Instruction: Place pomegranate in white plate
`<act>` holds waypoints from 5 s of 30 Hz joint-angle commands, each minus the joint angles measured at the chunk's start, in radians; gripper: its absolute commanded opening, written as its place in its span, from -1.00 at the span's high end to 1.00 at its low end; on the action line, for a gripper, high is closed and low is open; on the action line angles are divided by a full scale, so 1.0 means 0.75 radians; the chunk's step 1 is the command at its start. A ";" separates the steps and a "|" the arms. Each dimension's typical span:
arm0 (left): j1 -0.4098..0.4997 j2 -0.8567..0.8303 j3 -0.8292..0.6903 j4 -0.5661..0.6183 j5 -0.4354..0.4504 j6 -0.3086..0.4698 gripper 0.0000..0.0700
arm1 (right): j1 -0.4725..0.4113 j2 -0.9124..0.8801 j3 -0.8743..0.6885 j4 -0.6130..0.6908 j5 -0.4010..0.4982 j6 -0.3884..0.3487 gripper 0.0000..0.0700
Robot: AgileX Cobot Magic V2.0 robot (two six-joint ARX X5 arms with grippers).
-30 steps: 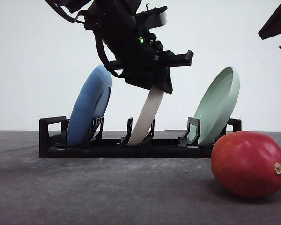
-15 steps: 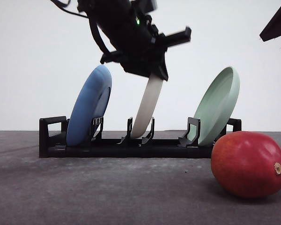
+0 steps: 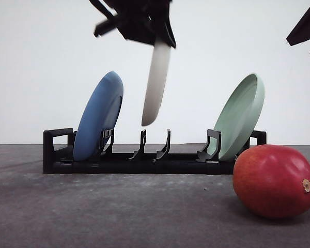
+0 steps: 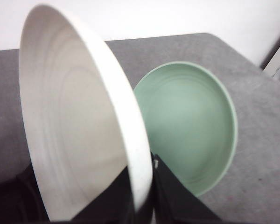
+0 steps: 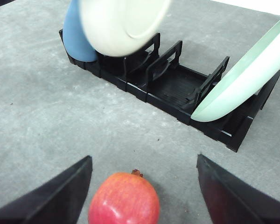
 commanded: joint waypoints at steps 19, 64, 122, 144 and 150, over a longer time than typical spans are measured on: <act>-0.120 -0.375 -0.152 -0.154 0.217 -0.079 0.97 | 0.008 0.005 0.021 0.012 -0.002 0.006 -0.28; -0.642 -0.076 -0.576 -0.444 -0.496 0.960 0.94 | 0.008 0.005 0.021 0.012 -0.003 0.004 -0.28; 0.637 -0.893 -0.531 -0.774 0.432 0.206 -0.15 | 0.009 0.006 0.021 -0.083 -0.006 0.299 -0.31; 0.763 -0.951 -0.582 -0.768 0.432 0.220 -0.12 | 0.213 0.604 0.094 -0.118 0.174 0.588 -0.85; 0.763 -0.951 -0.582 -0.768 0.432 0.224 -0.12 | 0.251 0.791 0.111 -0.065 0.173 0.587 -0.85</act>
